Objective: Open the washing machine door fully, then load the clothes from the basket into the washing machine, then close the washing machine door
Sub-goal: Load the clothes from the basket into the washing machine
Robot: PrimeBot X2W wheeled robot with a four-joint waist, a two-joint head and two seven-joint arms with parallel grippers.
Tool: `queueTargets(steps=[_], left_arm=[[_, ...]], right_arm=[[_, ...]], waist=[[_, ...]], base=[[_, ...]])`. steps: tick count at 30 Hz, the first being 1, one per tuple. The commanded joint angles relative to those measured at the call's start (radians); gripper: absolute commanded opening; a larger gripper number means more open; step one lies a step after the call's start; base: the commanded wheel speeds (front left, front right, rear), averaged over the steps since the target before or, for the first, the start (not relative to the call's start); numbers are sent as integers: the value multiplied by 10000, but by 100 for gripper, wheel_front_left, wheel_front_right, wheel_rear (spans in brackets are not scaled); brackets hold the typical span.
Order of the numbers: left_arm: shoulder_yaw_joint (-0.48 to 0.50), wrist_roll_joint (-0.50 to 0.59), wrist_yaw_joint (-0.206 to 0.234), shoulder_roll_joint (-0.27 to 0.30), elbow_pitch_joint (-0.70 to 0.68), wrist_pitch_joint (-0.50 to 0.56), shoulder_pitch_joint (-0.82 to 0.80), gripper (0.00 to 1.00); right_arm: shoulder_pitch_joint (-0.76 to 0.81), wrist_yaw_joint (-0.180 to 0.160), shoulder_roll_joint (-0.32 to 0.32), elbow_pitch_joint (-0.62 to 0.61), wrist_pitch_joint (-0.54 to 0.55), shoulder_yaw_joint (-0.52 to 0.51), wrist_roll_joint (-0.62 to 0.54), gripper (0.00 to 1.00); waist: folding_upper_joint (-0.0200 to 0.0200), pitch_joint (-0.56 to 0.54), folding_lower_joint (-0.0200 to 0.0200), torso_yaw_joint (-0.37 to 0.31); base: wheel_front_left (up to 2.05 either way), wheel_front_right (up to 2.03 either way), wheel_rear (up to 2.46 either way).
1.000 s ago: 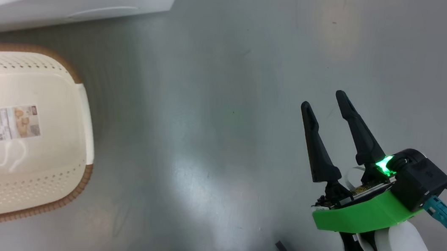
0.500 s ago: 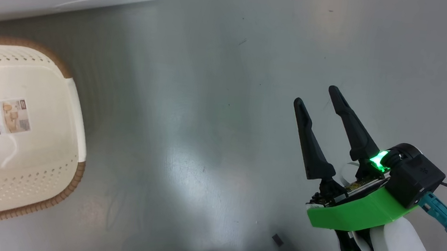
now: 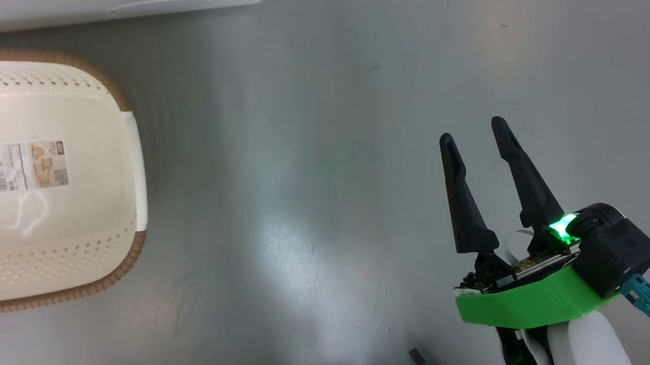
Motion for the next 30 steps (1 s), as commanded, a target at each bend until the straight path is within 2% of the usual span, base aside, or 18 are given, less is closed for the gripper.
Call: queueTargets(steps=[1, 8, 16, 26, 30], left_arm=[[109, -81, 90, 469, -268, 53, 253, 100], [-92, 104, 408, 488, -779, -84, 941, 100], [15, -40, 723, 406, -1811, -617, 2536, 100], [250, -285, 1363, 118, -4367, -957, 5471, 100], [210, -288, 1785, -23, -5956, -917, 7201, 100]], right_arm=[[238, 62, -31, -238, -118, 179, -38, 100], [165, 62, -74, -225, -118, 94, -30, 100], [409, 62, -70, -157, -118, -146, -101, 100], [635, 62, -85, -143, -118, -475, -271, 100], [714, 62, -107, -75, -118, -533, -341, 100]], waist=[[0, -35, 0, 84], [0, -286, 0, 269], [0, -883, 0, 486], [0, -1528, 0, 1035], [0, -1899, 0, 1295]], base=[[0, 0, 0], [0, 0, 0], [0, 0, 0], [0, 0, 0], [0, 0, 0]])
